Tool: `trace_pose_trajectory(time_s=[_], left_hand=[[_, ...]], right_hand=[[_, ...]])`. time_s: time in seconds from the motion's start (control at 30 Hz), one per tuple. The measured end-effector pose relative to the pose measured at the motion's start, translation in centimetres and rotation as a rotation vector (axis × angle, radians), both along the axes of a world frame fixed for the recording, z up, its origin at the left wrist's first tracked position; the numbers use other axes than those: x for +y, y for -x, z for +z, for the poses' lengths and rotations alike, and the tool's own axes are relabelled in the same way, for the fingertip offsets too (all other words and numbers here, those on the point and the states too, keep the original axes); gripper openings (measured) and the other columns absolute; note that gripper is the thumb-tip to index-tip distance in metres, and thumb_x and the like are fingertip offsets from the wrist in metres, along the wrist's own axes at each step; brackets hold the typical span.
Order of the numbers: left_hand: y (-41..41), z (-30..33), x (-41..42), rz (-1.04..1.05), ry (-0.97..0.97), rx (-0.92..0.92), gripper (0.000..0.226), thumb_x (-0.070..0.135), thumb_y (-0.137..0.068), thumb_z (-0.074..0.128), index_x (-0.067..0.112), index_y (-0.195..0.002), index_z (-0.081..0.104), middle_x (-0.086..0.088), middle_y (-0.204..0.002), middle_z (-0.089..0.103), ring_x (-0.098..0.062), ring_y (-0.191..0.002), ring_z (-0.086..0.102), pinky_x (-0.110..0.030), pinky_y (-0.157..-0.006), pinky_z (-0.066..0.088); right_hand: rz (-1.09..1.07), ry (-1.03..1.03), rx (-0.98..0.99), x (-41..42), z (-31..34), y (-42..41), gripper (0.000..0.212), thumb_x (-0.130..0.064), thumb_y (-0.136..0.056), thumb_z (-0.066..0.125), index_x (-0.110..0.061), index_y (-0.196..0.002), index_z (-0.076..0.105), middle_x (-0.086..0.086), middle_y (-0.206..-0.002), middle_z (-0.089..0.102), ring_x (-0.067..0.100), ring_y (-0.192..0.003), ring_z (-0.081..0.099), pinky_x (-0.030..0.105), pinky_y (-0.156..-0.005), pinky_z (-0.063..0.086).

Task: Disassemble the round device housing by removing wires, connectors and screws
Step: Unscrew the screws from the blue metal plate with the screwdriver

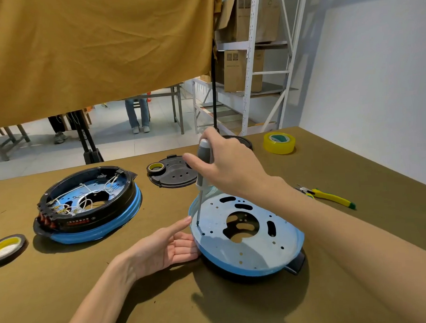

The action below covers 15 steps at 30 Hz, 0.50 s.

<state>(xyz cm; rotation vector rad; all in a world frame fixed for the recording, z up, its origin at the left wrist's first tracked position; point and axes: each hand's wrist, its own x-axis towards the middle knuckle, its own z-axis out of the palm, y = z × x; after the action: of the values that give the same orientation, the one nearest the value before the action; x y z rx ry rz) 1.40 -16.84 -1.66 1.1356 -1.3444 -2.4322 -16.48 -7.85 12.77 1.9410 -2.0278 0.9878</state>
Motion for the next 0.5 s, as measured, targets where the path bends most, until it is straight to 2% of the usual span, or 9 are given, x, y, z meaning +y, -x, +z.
trace_pose_trajectory(time_s=[0.1, 0.2, 0.3, 0.43, 0.5], left_hand=[[0.0, 0.1, 0.1, 0.002, 0.0, -0.003, 0.08, 0.047, -0.074, 0.083, -0.006, -0.127, 0.057, -0.027, -0.119, 0.071, -0.034, -0.11, 0.073, -0.037, -0.082, 0.063], [0.0, 0.2, 0.1, 0.002, 0.006, -0.004, 0.08, 0.048, -0.074, 0.083, -0.006, -0.128, 0.056, -0.027, -0.119, 0.072, -0.034, -0.11, 0.073, -0.038, -0.085, 0.063], [0.1, 0.1, 0.1, -0.005, 0.007, -0.005, 0.077, 0.048, -0.075, 0.082, -0.005, -0.125, 0.058, -0.026, -0.118, 0.072, -0.033, -0.11, 0.073, -0.039, -0.087, 0.063], [0.2, 0.1, 0.2, -0.009, 0.009, -0.013, 0.076, 0.048, -0.074, 0.082, -0.005, -0.124, 0.059, -0.026, -0.118, 0.072, -0.033, -0.11, 0.073, -0.039, -0.087, 0.063], [0.3, 0.1, 0.2, -0.014, 0.025, -0.02, 0.079, 0.05, -0.072, 0.083, -0.006, -0.123, 0.06, -0.026, -0.117, 0.073, -0.032, -0.108, 0.074, -0.037, -0.084, 0.063]], right_hand=[[0.025, -0.074, 0.132, -0.6, 1.2, -1.0, 0.037, -0.052, -0.1, 0.055, -0.015, -0.101, 0.049, 0.005, -0.081, 0.066, 0.026, -0.07, 0.064, 0.045, -0.065, 0.058], [0.227, -0.221, 0.012, -0.8, 2.2, -1.1, 0.024, -0.032, -0.1, 0.062, -0.011, -0.107, 0.055, 0.008, -0.088, 0.069, 0.025, -0.078, 0.069, 0.045, -0.071, 0.06], [0.32, -0.335, -0.023, -0.8, 3.3, -1.0, 0.01, -0.024, -0.099, 0.063, -0.018, -0.106, 0.059, 0.004, -0.088, 0.072, 0.021, -0.08, 0.071, 0.043, -0.075, 0.06], [0.247, -0.448, 0.064, -1.2, 4.3, -0.9, 0.017, -0.032, -0.098, 0.061, -0.018, -0.108, 0.061, 0.002, -0.086, 0.069, 0.019, -0.079, 0.069, 0.041, -0.071, 0.06], [0.125, -0.381, 0.238, -1.6, 4.4, -1.0, 0.034, -0.046, -0.098, 0.059, -0.013, -0.092, 0.061, 0.004, -0.076, 0.064, 0.021, -0.069, 0.064, 0.039, -0.057, 0.052]])
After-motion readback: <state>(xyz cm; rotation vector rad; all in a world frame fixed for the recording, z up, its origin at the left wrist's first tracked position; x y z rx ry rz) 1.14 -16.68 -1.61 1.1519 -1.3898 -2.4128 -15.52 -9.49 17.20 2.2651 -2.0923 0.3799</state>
